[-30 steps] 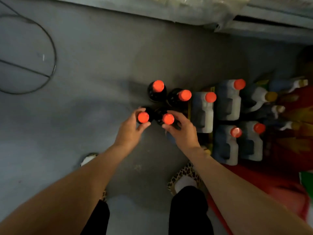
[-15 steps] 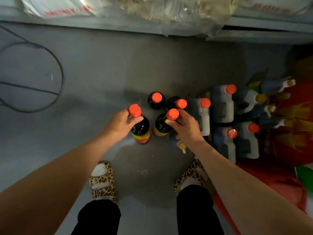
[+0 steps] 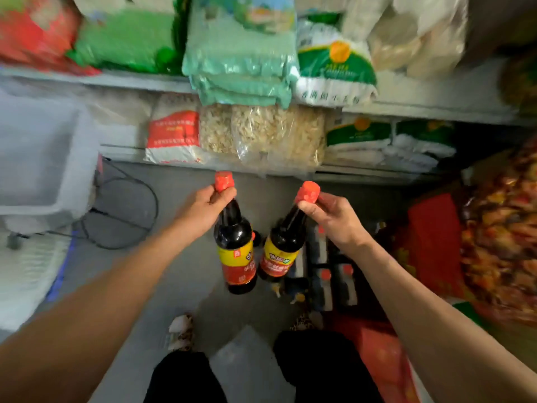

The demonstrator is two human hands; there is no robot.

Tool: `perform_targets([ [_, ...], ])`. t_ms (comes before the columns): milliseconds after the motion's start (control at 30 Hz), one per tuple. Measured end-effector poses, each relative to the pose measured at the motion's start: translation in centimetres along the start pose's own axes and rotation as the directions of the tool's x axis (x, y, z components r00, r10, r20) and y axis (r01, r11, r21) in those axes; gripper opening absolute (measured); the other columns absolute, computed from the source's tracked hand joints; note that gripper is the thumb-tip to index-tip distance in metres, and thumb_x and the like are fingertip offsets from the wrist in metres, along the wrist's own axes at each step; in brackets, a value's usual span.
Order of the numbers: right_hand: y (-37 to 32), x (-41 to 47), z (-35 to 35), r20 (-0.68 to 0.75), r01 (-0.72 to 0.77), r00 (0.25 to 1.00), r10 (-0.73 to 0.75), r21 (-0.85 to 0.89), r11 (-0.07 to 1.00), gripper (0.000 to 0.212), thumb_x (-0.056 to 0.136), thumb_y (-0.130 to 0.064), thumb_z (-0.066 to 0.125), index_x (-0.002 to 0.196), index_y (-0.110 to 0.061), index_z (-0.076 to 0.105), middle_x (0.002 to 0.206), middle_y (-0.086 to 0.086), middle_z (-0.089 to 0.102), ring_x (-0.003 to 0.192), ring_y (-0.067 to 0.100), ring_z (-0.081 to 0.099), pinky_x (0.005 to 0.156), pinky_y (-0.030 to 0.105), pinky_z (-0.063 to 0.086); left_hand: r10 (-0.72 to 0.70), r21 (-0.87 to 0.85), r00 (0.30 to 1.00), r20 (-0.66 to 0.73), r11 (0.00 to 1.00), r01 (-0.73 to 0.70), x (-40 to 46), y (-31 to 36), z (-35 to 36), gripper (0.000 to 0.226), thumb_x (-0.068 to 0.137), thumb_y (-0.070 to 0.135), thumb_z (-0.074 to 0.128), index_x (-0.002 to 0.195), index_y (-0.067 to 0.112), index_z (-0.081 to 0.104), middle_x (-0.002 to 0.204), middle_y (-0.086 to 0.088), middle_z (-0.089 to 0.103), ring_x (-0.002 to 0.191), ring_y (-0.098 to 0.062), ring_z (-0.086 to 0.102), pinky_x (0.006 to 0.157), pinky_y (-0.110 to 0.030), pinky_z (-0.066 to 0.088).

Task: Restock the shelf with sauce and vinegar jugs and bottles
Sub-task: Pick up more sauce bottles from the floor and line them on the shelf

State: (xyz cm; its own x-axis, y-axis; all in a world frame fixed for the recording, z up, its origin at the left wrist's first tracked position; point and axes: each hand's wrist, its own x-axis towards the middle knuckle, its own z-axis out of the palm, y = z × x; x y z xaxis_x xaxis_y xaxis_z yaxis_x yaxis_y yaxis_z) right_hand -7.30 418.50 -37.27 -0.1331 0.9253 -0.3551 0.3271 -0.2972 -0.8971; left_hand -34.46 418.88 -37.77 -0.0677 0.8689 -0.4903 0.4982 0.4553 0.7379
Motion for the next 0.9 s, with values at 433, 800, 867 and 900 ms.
perform_targets([
  [433,-31.9,-3.5,-20.4,-0.315,0.555,0.775,-0.548,-0.075,0.829,0.024,0.097,-0.031,0.065,0.111,-0.013,0.067,0.097,0.0,0.076,0.09,0.008,0.072,0.077,0.017,0.054,0.606,0.011,0.741,-0.289,0.777,-0.63,-7.4,37.5,-9.2,0.041,0.08,0.062,0.054,0.103,0.029,0.06,0.105,0.003,0.068,0.103,-0.02,0.062,0.09,-0.036,0.047],
  [800,-50.2,5.3,-30.2,-0.536,0.642,0.52,-0.665,-0.269,0.718,0.013,0.099,-0.036,0.061,0.095,-0.025,0.066,0.087,-0.004,0.073,0.08,0.012,0.068,0.071,0.028,0.053,0.775,-0.052,0.545,-0.319,0.56,-0.827,0.9,60.4,-15.6,0.04,0.099,0.049,0.051,0.125,0.021,0.058,0.119,-0.003,0.066,0.111,-0.021,0.059,0.082,-0.029,0.044],
  [867,-51.9,8.0,-31.2,-0.553,0.625,0.524,-0.648,-0.267,0.733,0.017,0.098,-0.038,0.062,0.104,-0.022,0.066,0.079,-0.012,0.072,0.07,0.001,0.066,0.066,0.021,0.051,0.772,-0.046,0.551,-0.317,0.568,-0.822,3.0,62.8,-15.8,0.044,0.099,0.052,0.049,0.128,0.02,0.056,0.121,-0.003,0.064,0.113,-0.022,0.057,0.083,-0.031,0.041],
  [900,-52.6,9.6,-31.8,-0.564,0.618,0.526,-0.637,-0.261,0.742,0.022,0.098,-0.038,0.062,0.111,-0.02,0.065,0.075,-0.015,0.072,0.067,-0.005,0.066,0.066,0.019,0.051,0.772,-0.033,0.549,-0.32,0.57,-0.821,4.3,64.1,-15.8,0.047,0.098,0.053,0.049,0.13,0.02,0.055,0.123,-0.003,0.062,0.114,-0.022,0.056,0.087,-0.033,0.042],
])
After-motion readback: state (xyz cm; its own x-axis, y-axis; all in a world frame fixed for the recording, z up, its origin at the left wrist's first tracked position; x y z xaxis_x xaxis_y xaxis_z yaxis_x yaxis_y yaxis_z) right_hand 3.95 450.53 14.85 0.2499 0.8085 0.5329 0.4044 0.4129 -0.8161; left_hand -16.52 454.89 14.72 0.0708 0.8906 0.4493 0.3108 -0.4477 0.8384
